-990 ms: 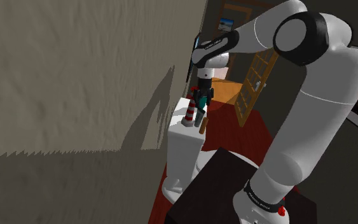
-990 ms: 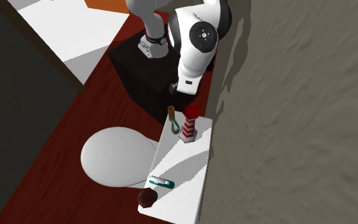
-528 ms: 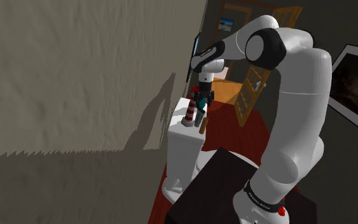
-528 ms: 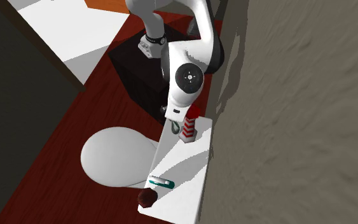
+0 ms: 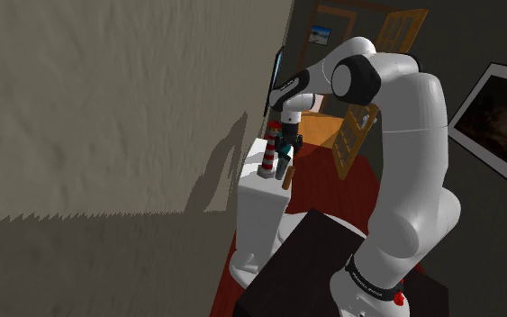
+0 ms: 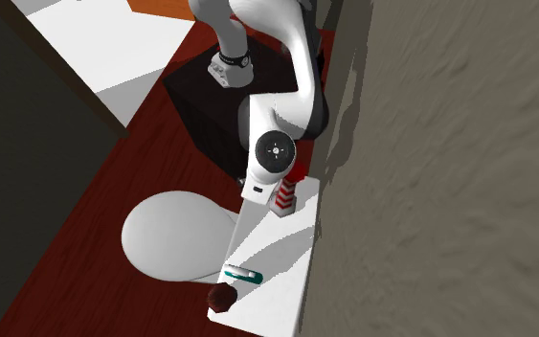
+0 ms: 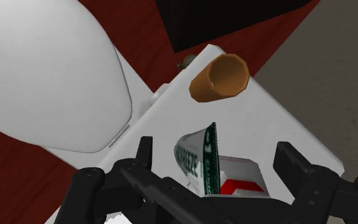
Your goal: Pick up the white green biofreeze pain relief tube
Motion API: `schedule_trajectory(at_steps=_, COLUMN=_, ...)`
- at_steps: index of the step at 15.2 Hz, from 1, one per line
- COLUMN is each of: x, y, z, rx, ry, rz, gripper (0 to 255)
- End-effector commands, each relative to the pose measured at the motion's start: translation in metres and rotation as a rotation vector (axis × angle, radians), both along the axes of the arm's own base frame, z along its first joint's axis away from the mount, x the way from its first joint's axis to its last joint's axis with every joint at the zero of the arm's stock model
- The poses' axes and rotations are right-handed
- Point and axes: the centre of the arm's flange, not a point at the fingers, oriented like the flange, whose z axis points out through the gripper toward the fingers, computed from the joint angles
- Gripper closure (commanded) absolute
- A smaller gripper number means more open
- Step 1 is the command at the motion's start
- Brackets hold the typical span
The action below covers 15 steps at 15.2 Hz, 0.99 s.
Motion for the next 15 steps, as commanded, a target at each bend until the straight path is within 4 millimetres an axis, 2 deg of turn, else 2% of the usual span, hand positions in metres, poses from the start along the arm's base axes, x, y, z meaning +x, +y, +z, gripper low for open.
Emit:
schedule_trajectory(at_steps=1, x=-0.0002, y=-0.0001, z=-0.0097, rx=0.0, ry=0.0, rz=0.0, gripper=0)
schedule_trajectory(at_steps=2, x=-0.0001, y=-0.0001, z=-0.018, rx=0.0, ry=0.0, rz=0.0, gripper=0)
schedule_trajectory(at_steps=4, x=-0.0001, y=-0.0001, z=-0.018, rx=0.0, ry=0.0, rz=0.0, gripper=0)
schedule_trajectory(at_steps=5, x=-0.0005, y=-0.0004, z=-0.0175, rx=0.0, ry=0.0, rz=0.0, gripper=255)
schedule_trajectory(at_steps=12, x=0.0017, y=-0.0004, z=-0.0192, rx=0.0, ry=0.0, rz=0.0, gripper=255)
schedule_trajectory(at_steps=15, x=-0.0001, y=-0.0001, z=-0.0127, rx=0.0, ry=0.0, rz=0.0, gripper=255)
